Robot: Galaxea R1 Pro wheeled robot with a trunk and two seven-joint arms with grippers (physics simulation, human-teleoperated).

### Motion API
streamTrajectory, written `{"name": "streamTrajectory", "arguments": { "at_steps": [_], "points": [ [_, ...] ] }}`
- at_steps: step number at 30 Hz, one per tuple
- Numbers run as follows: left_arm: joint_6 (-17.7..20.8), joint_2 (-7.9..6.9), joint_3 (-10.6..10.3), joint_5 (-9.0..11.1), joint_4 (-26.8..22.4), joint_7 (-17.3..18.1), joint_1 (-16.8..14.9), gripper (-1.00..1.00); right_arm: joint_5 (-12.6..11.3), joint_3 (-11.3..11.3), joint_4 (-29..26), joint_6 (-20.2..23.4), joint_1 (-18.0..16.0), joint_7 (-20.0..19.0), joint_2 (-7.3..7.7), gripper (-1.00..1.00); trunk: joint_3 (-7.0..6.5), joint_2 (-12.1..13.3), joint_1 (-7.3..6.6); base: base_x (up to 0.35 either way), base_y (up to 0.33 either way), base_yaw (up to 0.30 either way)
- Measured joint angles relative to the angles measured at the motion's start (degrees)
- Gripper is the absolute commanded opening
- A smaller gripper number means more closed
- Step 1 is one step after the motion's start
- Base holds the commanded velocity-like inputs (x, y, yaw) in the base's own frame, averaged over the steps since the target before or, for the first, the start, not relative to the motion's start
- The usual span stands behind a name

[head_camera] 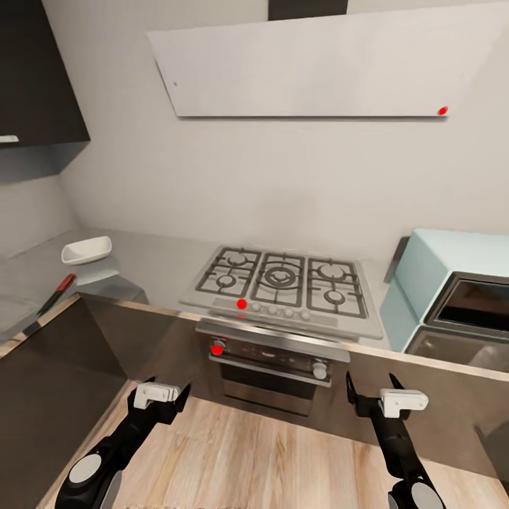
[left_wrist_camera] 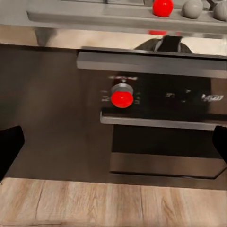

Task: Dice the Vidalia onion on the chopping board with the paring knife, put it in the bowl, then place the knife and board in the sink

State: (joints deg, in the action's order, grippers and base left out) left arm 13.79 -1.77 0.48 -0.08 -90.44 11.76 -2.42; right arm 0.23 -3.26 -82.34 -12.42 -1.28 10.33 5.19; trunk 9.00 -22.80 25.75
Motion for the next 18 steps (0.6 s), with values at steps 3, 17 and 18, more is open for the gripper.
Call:
{"name": "streamTrajectory", "arguments": {
  "at_steps": [3,17,18],
  "points": [
    [0.01,0.00,0.00,0.00,0.01,0.00,-0.02,1.00,0.00,0.00,0.00,-0.01,0.00,0.00,0.01,1.00,0.11,0.00,0.00,0.000,0.000,0.250],
    [-0.02,0.00,0.00,0.00,-0.01,0.11,-0.01,1.00,0.00,0.00,0.00,0.03,0.00,-0.01,0.01,1.00,0.61,0.00,0.00,0.000,0.000,0.250],
    [-0.40,-0.03,-0.04,0.00,-0.01,0.16,0.00,1.00,0.00,0.00,0.00,0.03,0.00,-0.04,0.01,1.00,0.64,0.00,0.00,0.000,0.000,0.250]
  ]
}}
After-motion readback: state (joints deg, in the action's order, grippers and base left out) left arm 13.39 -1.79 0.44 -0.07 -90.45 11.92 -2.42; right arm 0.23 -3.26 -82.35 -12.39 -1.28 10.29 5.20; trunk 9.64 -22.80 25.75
